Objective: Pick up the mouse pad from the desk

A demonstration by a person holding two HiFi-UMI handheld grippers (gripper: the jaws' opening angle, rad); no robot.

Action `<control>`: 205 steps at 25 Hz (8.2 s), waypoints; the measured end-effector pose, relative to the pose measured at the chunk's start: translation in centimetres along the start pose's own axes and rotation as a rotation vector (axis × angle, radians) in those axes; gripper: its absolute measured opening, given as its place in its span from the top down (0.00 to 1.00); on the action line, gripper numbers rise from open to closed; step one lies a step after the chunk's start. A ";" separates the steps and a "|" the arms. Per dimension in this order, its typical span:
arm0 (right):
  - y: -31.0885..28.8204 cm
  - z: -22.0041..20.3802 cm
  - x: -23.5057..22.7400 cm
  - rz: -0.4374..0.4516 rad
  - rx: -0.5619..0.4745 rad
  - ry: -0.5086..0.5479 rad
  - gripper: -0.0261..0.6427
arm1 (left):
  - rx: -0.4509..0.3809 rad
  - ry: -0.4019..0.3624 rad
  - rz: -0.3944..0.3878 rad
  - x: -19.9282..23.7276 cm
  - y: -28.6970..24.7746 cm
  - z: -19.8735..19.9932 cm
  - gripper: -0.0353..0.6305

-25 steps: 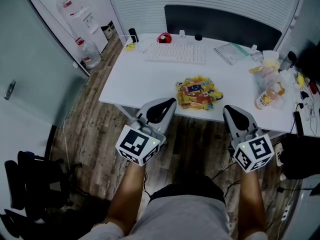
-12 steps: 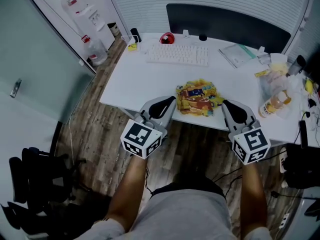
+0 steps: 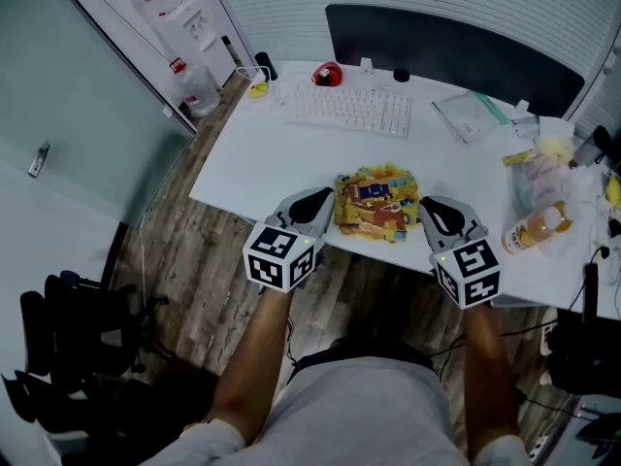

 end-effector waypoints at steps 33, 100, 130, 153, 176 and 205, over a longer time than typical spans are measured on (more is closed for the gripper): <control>-8.4 -9.5 -3.2 0.060 0.452 -0.092 0.54 | 0.518 0.204 0.028 1.9 -6.9 -8.8 0.47; -7.4 -7.6 0.0 0.024 0.178 0.057 0.75 | 0.463 -0.194 -0.290 6.6 -9.5 -8.2 0.47; -6.5 -7.1 -0.6 -0.011 0.173 0.157 0.74 | 0.358 -0.292 -0.755 6.0 -13.5 -5.1 0.85; -2.5 -4.7 -5.3 -0.114 0.008 -0.042 0.65 | 0.091 -0.344 -0.651 3.8 -7.6 1.4 0.91; -1.0 1.0 -6.1 0.105 -0.214 -0.152 0.58 | -0.251 -0.173 -0.621 1.0 -0.6 9.6 0.91; 2.2 6.8 -4.8 0.052 -0.499 -0.179 0.90 | -0.337 -0.088 -0.292 0.0 -1.1 10.5 0.91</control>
Point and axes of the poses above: the fingertips, and each gripper's own axes: y backward along the fingers, x to its left, z out of its top, the point moved 7 cm from there along y, backward along the fingers, and after that the axes turned 3 degrees about -x, right-handed, at the moved point
